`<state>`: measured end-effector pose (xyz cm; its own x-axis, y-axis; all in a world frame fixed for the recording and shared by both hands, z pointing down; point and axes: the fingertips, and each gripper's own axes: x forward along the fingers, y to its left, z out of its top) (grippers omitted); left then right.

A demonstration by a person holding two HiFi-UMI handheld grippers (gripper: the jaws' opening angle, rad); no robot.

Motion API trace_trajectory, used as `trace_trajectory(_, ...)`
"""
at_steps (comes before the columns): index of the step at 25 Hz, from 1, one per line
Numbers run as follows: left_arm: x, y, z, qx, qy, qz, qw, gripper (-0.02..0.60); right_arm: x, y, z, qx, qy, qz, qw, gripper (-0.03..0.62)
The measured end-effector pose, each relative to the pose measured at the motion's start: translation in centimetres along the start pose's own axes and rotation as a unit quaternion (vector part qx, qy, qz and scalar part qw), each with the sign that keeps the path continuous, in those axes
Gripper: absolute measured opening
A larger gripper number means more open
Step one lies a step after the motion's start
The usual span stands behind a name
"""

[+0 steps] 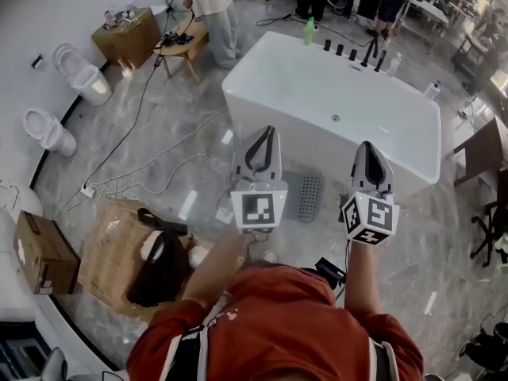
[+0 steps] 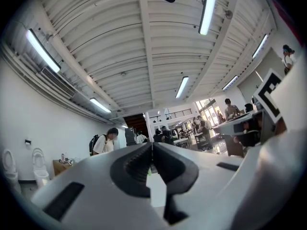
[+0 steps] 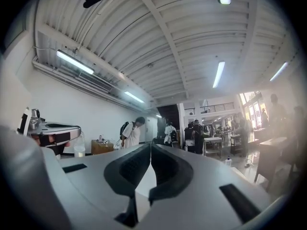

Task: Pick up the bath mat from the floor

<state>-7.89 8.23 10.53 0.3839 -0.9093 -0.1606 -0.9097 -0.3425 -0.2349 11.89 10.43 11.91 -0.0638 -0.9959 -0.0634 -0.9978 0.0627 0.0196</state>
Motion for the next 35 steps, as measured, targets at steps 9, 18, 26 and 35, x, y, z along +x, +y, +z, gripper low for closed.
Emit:
trace_trajectory(9, 1.2, 2.0, -1.3, -0.022, 0.006, -0.008, 0.9997, 0.017, 2.1, 1.7, 0.0, -0.003, 0.001, -0.002, 1.0, 0.014)
trace_trajectory(18, 3.5, 1.3, -1.6, -0.007, 0.015, -0.004, 0.9999, 0.017, 4.4, 0.3, 0.3, -0.006, -0.011, 0.015, 1.0, 0.014)
trace_trajectory(26, 7.3, 0.0, -1.2, 0.004, 0.015, 0.013, 0.9998, 0.017, 7.4, -3.2, 0.9, -0.003, -0.029, 0.021, 0.999, 0.014)
trace_trajectory(35, 11.9, -3.4, -1.5, 0.005, 0.022, 0.015, 0.9996, 0.017, 9.9, -8.5, -0.2, 0.006, -0.028, 0.02, 0.999, 0.014)
